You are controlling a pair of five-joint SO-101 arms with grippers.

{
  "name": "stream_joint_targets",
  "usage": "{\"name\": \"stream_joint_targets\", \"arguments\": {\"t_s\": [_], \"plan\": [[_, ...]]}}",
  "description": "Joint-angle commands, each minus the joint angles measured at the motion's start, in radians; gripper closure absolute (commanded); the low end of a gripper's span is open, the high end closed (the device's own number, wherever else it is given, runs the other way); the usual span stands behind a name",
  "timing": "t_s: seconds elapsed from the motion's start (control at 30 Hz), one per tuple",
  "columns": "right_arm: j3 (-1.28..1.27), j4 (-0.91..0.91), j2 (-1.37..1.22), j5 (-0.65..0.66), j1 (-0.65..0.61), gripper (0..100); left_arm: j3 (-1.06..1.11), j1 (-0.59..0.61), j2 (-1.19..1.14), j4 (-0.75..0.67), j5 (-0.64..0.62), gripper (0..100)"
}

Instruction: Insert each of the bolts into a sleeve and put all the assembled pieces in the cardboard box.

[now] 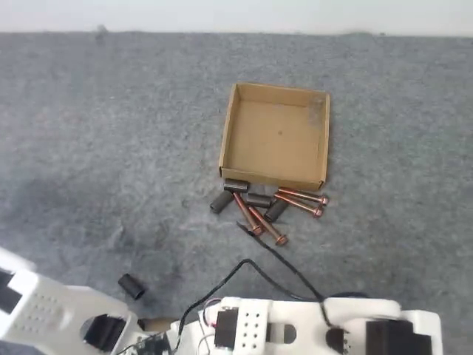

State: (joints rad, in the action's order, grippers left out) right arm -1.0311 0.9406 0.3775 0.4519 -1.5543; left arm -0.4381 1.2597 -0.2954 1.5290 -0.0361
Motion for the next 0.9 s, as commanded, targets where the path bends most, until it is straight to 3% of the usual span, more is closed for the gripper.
{"name": "stream_joint_targets", "arguments": {"t_s": [0.0,0.23,0.43,0.87], "plan": [[0.031,0.042,0.173,-0.044,0.119,99.3,-0.042,0.006,0.015,-0.025,0.009,91],[0.031,-0.007,0.381,-0.236,0.430,99.3,-0.041,0.008,0.015,-0.025,0.009,91],[0.031,-0.113,0.374,-0.341,0.633,99.3,-0.041,0.006,0.015,-0.025,0.009,91],[0.032,-0.363,0.107,-0.350,0.671,98.3,-0.045,0.005,0.015,-0.025,0.008,91]]}}
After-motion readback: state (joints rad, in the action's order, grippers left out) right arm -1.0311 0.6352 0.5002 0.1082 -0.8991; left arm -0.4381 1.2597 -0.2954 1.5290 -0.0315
